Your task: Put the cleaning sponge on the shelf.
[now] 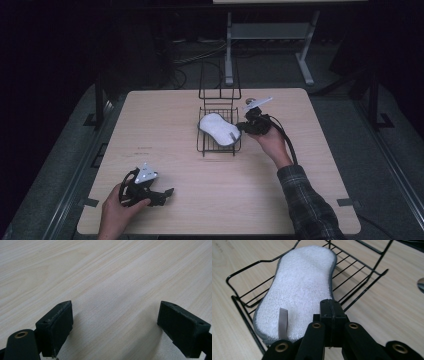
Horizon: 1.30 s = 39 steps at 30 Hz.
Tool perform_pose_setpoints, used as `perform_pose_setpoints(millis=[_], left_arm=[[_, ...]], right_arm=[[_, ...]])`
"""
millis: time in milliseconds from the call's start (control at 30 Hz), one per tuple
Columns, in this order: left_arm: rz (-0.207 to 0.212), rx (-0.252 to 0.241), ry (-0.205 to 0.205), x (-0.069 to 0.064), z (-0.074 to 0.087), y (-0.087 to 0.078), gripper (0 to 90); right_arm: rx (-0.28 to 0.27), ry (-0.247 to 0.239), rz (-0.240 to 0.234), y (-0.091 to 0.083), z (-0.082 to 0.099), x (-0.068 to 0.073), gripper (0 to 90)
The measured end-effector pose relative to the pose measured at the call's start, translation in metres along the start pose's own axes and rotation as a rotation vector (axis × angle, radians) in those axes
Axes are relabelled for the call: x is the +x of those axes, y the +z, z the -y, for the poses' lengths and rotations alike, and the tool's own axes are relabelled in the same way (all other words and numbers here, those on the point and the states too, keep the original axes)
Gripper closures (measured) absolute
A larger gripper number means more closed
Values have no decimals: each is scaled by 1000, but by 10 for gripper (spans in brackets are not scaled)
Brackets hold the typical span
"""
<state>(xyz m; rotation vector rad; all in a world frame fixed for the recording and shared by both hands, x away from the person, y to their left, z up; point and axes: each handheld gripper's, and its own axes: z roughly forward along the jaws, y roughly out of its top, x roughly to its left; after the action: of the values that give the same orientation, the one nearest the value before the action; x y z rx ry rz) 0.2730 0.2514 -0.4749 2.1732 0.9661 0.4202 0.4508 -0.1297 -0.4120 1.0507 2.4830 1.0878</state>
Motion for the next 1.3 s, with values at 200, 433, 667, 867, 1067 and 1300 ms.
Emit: perform_pose_setpoints(millis=[200, 433, 667, 867, 1067, 1300], left_arm=[[0, 0, 0, 0, 0, 0, 123], [0, 0, -2, 0, 0, 0, 123], [0, 0, -1, 0, 0, 0, 123], [-1, 1, 0, 0, 0, 0, 123], [-1, -2, -3, 0, 0, 0, 123], [-1, -3, -3, 0, 0, 0, 123]], right_arm=[[9, -26, -30, 4, 3, 11, 900], [28, -65, -74, 10, 3, 28, 900], [20, -75, -109, 16, 2, 41, 900], [9, -81, -135, 23, -1, 49, 900], [-4, -72, -160, 33, -8, 56, 900], [-14, -74, -182, 39, -12, 65, 900]])
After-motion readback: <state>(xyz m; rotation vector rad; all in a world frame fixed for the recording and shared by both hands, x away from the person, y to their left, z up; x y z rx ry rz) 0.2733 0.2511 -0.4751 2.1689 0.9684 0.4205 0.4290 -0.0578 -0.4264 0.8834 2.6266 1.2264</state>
